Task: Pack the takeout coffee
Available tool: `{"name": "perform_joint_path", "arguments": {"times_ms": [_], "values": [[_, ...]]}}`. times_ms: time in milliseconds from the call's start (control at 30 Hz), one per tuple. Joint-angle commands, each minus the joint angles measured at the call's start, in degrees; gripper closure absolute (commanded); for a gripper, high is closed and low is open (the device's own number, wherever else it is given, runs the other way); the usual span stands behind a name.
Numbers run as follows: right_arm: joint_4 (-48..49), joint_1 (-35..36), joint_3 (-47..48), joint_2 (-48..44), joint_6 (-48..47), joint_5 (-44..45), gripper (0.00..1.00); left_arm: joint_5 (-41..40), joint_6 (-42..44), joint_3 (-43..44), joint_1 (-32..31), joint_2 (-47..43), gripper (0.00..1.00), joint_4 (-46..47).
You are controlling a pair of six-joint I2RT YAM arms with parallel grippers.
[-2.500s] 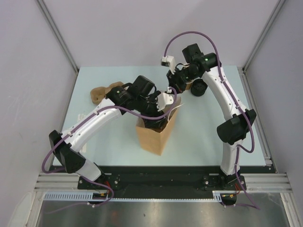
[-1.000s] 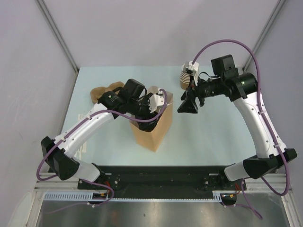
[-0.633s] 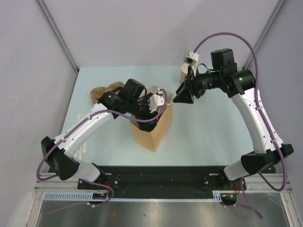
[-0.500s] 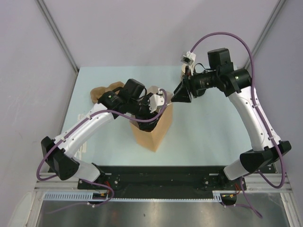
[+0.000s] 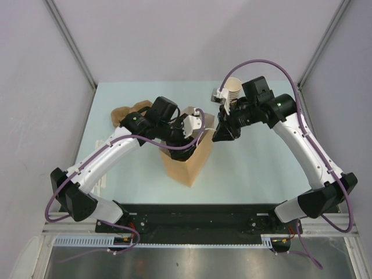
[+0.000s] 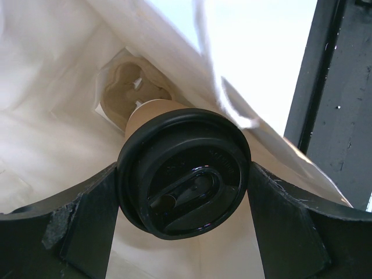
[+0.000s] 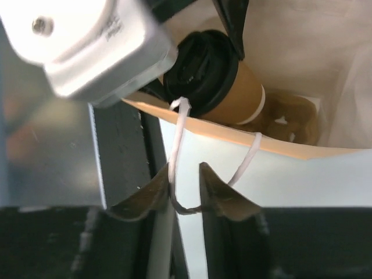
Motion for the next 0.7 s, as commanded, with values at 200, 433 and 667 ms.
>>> {"name": "perform_joint_path", "arguments": {"times_ms": [200, 433, 667], "values": [[-5.22, 0.68, -3.8, -7.36, -13.6, 2.01, 0.91, 0.01, -3.85, 2.47, 3.22, 0.55, 0.71, 2.98], [-8.66, 5.25, -7.49, -14.03, -23.89, 2.36, 0.9, -2.54, -7.37, 4.84, 3.4, 4.24, 0.73, 3.43], [0.03, 11.14, -11.19, -20.11, -24.72, 8.6, 0.31, -2.45, -5.71, 5.28, 2.17, 6.53, 0.73, 1.85]]}}
